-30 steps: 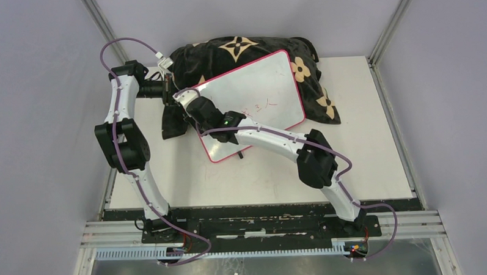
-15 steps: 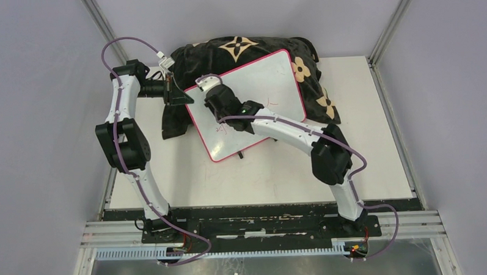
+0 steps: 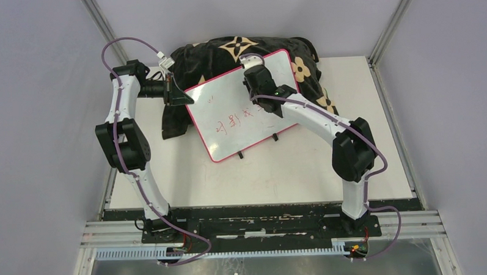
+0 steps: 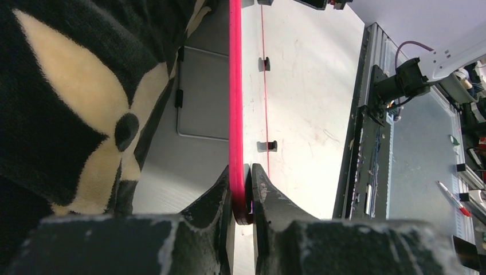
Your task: Erase the whiteboard
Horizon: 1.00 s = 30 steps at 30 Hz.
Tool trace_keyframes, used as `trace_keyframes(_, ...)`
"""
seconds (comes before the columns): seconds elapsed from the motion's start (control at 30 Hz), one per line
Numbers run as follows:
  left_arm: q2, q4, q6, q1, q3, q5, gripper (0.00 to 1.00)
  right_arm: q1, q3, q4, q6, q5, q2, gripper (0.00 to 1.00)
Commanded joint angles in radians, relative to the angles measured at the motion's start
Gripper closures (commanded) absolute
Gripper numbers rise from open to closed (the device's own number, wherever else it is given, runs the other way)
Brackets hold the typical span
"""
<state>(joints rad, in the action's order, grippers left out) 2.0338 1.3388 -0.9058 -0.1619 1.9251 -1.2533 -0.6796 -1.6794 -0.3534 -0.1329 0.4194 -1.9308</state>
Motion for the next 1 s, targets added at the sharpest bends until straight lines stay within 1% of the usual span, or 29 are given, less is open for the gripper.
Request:
trace_keyframes(0.0,-0.034,-0.018,-0.084,0.006,0.024,0.045,0.97,-0.054,-0.103,0.005,-0.010,-0.018,-0.056,0.99)
trace_keyframes(0.27,-0.039,-0.018,-0.077,0.010,0.027,0.045,0.97,-0.223,-0.338,-0.071,0.033,-0.009,-0.210,0.99)
trace_keyframes(0.4,-0.044,-0.019,-0.077,0.013,0.021,0.045,0.97,-0.269,-0.464,-0.124,0.035,-0.030,-0.292,0.99)
trace_keyframes(0.53,-0.051,-0.018,-0.080,0.013,0.014,0.045,0.97,-0.297,-0.521,-0.132,0.052,-0.039,-0.334,0.99)
trace_keyframes(0.73,-0.056,-0.019,-0.088,0.012,0.001,0.051,0.97,-0.275,-0.545,-0.136,0.071,0.033,-0.336,0.99)
trace_keyframes(0.83,-0.059,-0.019,-0.092,0.012,0.000,0.055,0.97,-0.221,-0.528,-0.143,0.049,0.038,-0.311,1.00)
trace_keyframes(0.97,-0.058,-0.019,-0.092,0.012,0.001,0.055,0.97,-0.130,-0.467,-0.133,0.014,0.032,-0.248,0.99)
